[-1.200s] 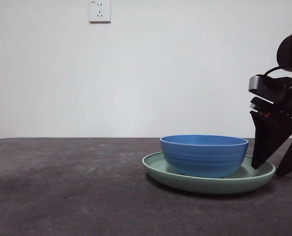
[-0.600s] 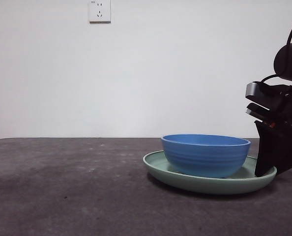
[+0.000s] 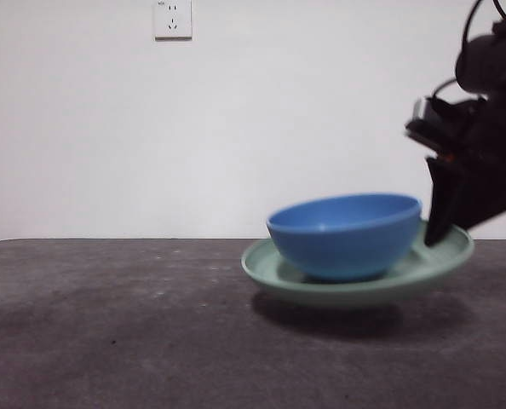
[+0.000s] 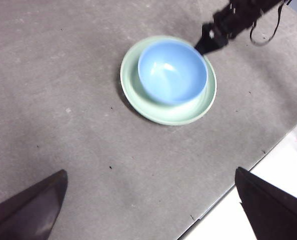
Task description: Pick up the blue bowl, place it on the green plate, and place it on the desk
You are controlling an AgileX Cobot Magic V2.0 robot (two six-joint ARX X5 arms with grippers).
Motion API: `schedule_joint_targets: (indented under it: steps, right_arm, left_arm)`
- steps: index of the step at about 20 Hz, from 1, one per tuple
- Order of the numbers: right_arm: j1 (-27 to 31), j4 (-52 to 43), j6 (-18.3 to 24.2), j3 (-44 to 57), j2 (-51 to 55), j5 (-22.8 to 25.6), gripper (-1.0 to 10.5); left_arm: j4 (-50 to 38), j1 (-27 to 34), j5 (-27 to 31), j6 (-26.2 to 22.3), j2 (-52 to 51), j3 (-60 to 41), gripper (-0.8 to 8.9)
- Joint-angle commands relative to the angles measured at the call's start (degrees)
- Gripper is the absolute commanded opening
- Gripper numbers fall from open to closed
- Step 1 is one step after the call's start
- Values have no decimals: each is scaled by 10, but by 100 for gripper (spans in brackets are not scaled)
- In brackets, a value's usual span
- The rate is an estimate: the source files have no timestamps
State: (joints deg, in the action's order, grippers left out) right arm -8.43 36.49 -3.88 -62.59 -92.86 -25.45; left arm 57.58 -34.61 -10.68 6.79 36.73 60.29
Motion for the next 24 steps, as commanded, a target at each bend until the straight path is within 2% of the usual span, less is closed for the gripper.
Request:
schedule_joint_targets:
  steps: [1,12,21,24]
  right_arm:
    - [-21,2,-29,-33,-11,-12,12]
    - [-152,-73,-130,-43,-52,-17,12]
    - [-165,-106,-141,-43,-133,-15,14]
    - [-166,-106,-142,-43,-138,-9,91]
  left_arm:
    - [-7,-3,-3,-1,3,5,595]
    - [-6,-3,-3,-1,3,5,595]
    - [-5,-3,-3,-1,3,5,595]
    - [-6,-3,-3,-1,3,5,595]
